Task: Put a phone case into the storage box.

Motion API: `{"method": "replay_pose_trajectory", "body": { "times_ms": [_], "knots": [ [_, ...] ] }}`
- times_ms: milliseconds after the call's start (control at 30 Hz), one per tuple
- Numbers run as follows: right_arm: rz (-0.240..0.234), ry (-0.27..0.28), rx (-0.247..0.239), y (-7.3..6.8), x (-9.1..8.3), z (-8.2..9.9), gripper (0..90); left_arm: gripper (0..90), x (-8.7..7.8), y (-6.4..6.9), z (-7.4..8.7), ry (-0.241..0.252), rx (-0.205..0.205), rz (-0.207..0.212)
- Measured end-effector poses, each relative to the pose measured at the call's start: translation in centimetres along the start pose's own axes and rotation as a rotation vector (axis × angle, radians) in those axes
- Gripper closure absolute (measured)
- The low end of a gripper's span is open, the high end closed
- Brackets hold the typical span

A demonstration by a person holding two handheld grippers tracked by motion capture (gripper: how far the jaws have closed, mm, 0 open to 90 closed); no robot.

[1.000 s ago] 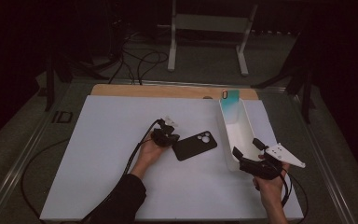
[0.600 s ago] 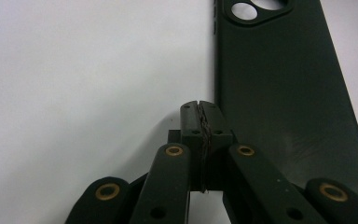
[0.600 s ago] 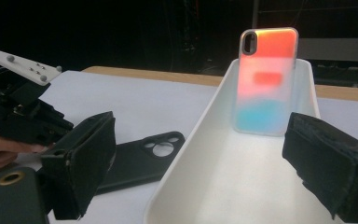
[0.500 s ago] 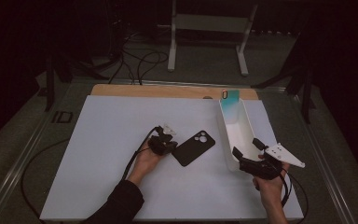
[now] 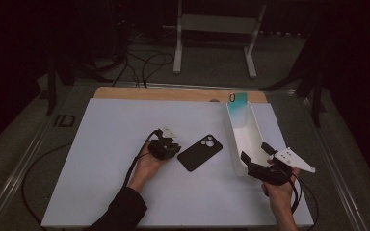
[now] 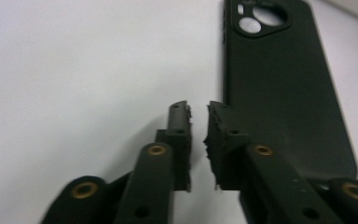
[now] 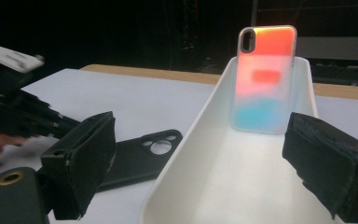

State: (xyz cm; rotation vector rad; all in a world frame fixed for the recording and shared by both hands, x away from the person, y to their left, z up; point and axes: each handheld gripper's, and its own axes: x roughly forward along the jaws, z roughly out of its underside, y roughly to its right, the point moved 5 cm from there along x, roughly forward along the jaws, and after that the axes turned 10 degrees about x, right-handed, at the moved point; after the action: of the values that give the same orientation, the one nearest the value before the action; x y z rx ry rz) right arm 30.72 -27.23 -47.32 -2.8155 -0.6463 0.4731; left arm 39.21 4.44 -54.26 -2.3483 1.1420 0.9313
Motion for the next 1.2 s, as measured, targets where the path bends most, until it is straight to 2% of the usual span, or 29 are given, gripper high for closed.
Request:
{"method": "replay_pose_trajectory", "body": {
  "times_ms": [33, 67, 100, 167, 233, 267, 333, 367, 400, 433, 467, 533, 567, 600, 633, 700, 767, 800, 1000, 1200],
  "knots": [
    [0.000, 0.000, 0.000, 0.0, 0.0, 0.0, 9.5, 71.2, 0.0, 0.0, 0.0, 0.000, 0.000, 0.000],
    [-0.001, 0.000, 0.001, 0.0, 0.0, 0.0, 9.5, 71.2, -1.1, -0.2, 0.3, 0.024, -0.009, -0.008],
    [-0.002, -0.002, -0.002, 0.0, 0.0, 0.0, 11.5, 64.7, -2.0, -0.4, 0.5, 0.043, -0.016, -0.008],
    [-0.011, 0.000, -0.005, -0.1, 0.0, 0.0, 12.2, 57.4, -3.7, -0.8, 1.0, 0.088, -0.034, -0.024],
    [-0.014, -0.002, -0.011, -0.1, 0.0, 0.1, 12.3, 48.6, -5.7, -1.3, 1.8, 0.119, -0.045, -0.056],
    [-0.015, -0.003, -0.011, -0.2, 0.1, 0.1, 12.3, 46.9, -6.7, -1.5, 2.3, 0.142, -0.053, -0.067],
    [-0.021, -0.004, -0.013, -0.2, 0.1, 0.1, 12.3, 39.4, -8.6, -1.9, 3.3, 0.161, -0.071, -0.111],
    [-0.021, -0.004, -0.013, -0.2, 0.1, 0.1, 12.3, 34.5, -8.6, -1.9, 3.3, 0.161, -0.071, -0.111],
    [-0.023, -0.006, -0.015, -0.2, 0.1, 0.1, 12.3, 34.5, -10.4, -2.2, 4.4, 0.182, -0.080, -0.163],
    [-0.026, -0.005, -0.019, -0.2, 0.1, 0.1, 12.2, 25.2, -11.2, -2.3, 4.9, 0.190, -0.088, -0.186],
    [-0.029, -0.004, -0.022, -0.3, 0.1, 0.1, 12.2, 20.9, -12.0, -2.4, 5.5, 0.194, -0.095, -0.206],
    [-0.030, -0.008, -0.023, -0.3, 0.1, 0.1, 11.6, 15.6, -13.5, -2.5, 6.6, 0.215, -0.110, -0.235],
    [-0.028, -0.009, -0.020, -0.4, 0.1, 0.2, 10.5, 14.9, -14.2, -2.5, 7.2, 0.229, -0.113, -0.244],
    [-0.028, -0.009, -0.020, -0.4, 0.1, 0.2, 10.5, 14.4, -14.2, -2.5, 7.2, 0.229, -0.113, -0.244],
    [-0.022, -0.010, -0.019, -0.4, 0.1, 0.2, 9.9, 14.4, -15.3, -2.5, 8.0, 0.245, -0.120, -0.262],
    [-0.016, -0.013, -0.024, -0.5, 0.2, 0.1, 8.8, 8.3, -16.3, -2.4, 8.9, 0.250, -0.120, -0.269],
    [-0.012, -0.014, -0.026, -0.5, 0.1, 0.1, 8.7, 3.8, -16.5, -2.3, 9.2, 0.250, -0.122, -0.271],
    [-0.014, -0.013, -0.027, -0.6, 0.1, 0.1, 8.7, 3.8, -17.3, -2.1, 10.1, 0.252, -0.128, -0.287],
    [-0.019, -0.015, -0.036, -0.7, 0.2, 0.2, 8.7, 0.1, -17.7, -1.6, 11.1, 0.236, -0.125, -0.303],
    [-0.025, -0.020, -0.040, -0.7, 0.3, 0.3, 8.7, 0.0, -17.6, -1.5, 10.7, 0.223, -0.122, -0.293]
  ]
}}
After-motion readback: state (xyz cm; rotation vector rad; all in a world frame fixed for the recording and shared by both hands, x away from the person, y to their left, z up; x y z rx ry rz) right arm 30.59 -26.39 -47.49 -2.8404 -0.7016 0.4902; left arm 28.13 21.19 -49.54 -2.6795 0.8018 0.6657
